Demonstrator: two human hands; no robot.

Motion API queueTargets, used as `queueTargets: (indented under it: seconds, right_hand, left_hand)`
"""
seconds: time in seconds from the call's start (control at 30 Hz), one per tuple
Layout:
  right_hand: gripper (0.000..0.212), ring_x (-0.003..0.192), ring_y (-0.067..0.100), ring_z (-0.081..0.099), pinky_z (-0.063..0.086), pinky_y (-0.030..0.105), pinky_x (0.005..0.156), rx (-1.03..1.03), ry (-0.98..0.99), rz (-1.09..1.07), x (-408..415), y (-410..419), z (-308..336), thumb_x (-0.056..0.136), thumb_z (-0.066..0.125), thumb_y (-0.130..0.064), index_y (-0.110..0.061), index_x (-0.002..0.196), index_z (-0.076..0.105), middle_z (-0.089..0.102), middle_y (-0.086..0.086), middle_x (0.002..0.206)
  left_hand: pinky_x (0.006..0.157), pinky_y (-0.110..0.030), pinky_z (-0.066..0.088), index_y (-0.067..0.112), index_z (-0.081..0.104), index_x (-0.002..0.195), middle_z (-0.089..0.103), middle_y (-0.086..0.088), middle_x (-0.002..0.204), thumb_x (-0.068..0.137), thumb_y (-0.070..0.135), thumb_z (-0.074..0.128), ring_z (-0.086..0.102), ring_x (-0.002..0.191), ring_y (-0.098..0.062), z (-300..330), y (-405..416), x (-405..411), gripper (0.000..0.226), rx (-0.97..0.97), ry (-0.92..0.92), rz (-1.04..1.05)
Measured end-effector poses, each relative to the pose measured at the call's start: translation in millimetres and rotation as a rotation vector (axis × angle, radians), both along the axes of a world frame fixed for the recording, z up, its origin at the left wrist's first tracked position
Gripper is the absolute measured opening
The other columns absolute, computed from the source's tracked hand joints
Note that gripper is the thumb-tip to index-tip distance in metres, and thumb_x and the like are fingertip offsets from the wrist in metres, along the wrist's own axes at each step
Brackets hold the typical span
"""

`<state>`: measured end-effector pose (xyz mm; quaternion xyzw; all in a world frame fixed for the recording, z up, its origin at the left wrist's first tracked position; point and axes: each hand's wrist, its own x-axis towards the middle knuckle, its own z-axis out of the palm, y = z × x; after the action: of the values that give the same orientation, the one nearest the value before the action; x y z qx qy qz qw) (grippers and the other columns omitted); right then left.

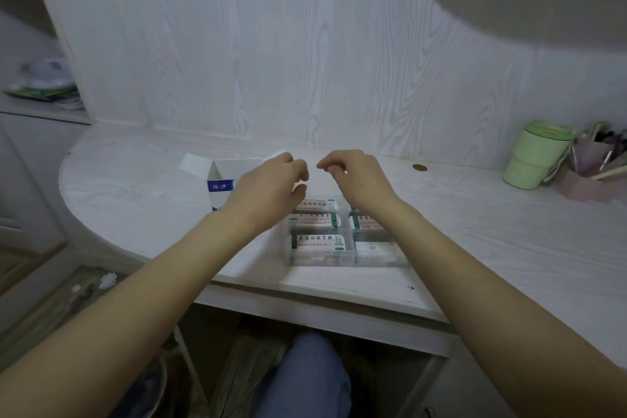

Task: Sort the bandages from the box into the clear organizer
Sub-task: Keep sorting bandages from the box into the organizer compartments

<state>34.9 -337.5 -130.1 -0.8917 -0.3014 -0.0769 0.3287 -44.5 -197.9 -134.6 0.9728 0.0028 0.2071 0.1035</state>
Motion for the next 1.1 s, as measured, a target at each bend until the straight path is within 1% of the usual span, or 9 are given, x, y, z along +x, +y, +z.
queueTargets:
  seconds: [0.1, 0.17, 0.3, 0.43, 0.53, 0.67, 0.83, 0.97, 1.1]
  right_hand:
    - [0.034, 0.123, 0.016, 0.048, 0.032, 0.021, 0.099, -0.017, -0.079, 0.095, -12, 14, 10, 0.099, 0.039, -0.009, -0.017, 0.125, 0.059, 0.056, 0.001, 0.132]
    - [0.034, 0.130, 0.016, 0.042, 0.028, 0.023, 0.103, -0.060, -0.108, 0.158, -17, 24, 15, 0.100, 0.039, -0.010, -0.017, 0.129, 0.056, 0.049, 0.001, 0.139]
    - [0.034, 0.132, 0.018, 0.040, 0.028, 0.027, 0.105, -0.196, -0.116, 0.211, -18, 43, 17, 0.101, 0.040, -0.018, -0.015, 0.132, 0.054, 0.045, 0.002, 0.144]
    - [0.034, 0.112, 0.025, 0.056, 0.044, 0.039, 0.096, -0.241, -0.035, 0.171, -19, 57, 15, 0.101, 0.041, -0.026, -0.007, 0.116, 0.064, 0.063, 0.008, 0.122]
    - [0.032, 0.102, 0.025, 0.060, 0.047, 0.042, 0.090, -0.223, 0.004, 0.173, -20, 64, 11, 0.100, 0.043, -0.026, -0.008, 0.110, 0.067, 0.067, 0.008, 0.110]
    - [0.027, 0.109, 0.018, 0.053, 0.042, 0.029, 0.088, -0.162, -0.040, 0.170, -27, 63, -3, 0.098, 0.047, -0.023, -0.017, 0.118, 0.065, 0.057, 0.005, 0.118]
    - [0.027, 0.124, 0.019, 0.037, 0.037, 0.028, 0.095, -0.143, -0.170, 0.100, -39, 61, -15, 0.094, 0.056, -0.026, -0.018, 0.119, 0.064, 0.041, 0.006, 0.133]
    - [0.023, 0.130, 0.021, 0.032, 0.036, 0.035, 0.099, -0.269, -0.299, 0.024, -51, 67, -15, 0.090, 0.061, -0.029, -0.016, 0.108, 0.069, 0.035, 0.006, 0.141]
    - [0.013, 0.130, 0.021, 0.032, 0.033, 0.033, 0.098, -0.238, -0.355, 0.009, -60, 70, -16, 0.087, 0.063, -0.022, -0.016, 0.096, 0.071, 0.036, 0.004, 0.141]
  left_hand:
    - [0.084, -0.038, 0.047, 0.018, 0.055, 0.121, 0.052, -0.001, 0.121, 0.092, 0.019, 0.054, 0.048, 0.111, -0.019, 9, 23, -11, 0.029, 0.009, -0.102, 0.039]
    - [0.093, -0.036, 0.041, 0.016, 0.050, 0.129, 0.049, -0.004, 0.130, 0.087, 0.022, 0.060, 0.041, 0.121, -0.023, 14, 42, -15, 0.043, 0.073, -0.100, 0.083]
    - [0.109, -0.037, 0.026, 0.013, 0.028, 0.146, 0.032, -0.006, 0.150, 0.082, 0.038, 0.066, 0.026, 0.138, -0.025, 15, 78, -15, 0.078, 0.182, 0.138, 0.179]
    - [0.113, -0.037, 0.023, 0.010, 0.018, 0.149, 0.030, -0.009, 0.152, 0.081, 0.039, 0.067, 0.027, 0.139, -0.027, 6, 102, -8, 0.089, 0.109, 0.305, 0.188]
    - [0.106, -0.035, 0.033, 0.008, 0.023, 0.148, 0.036, -0.010, 0.145, 0.079, 0.031, 0.072, 0.036, 0.130, -0.027, 1, 112, -8, 0.087, -0.037, 0.299, 0.147]
    - [0.095, -0.029, 0.037, 0.011, 0.038, 0.140, 0.040, -0.006, 0.129, 0.068, 0.033, 0.082, 0.037, 0.119, -0.021, -9, 108, -28, 0.086, -0.126, 0.104, 0.075]
    - [0.083, -0.034, 0.044, 0.005, 0.049, 0.127, 0.046, -0.012, 0.118, 0.062, 0.036, 0.086, 0.045, 0.106, -0.028, -28, 92, -49, 0.081, 0.041, -0.162, 0.043]
    - [0.072, -0.039, 0.046, 0.000, 0.056, 0.117, 0.053, -0.016, 0.106, 0.051, 0.032, 0.091, 0.053, 0.092, -0.034, -39, 86, -54, 0.082, 0.155, -0.213, 0.047]
    - [0.067, -0.039, 0.047, 0.000, 0.058, 0.113, 0.055, -0.017, 0.102, 0.046, 0.033, 0.093, 0.056, 0.085, -0.035, -43, 82, -59, 0.082, 0.199, -0.231, 0.057]
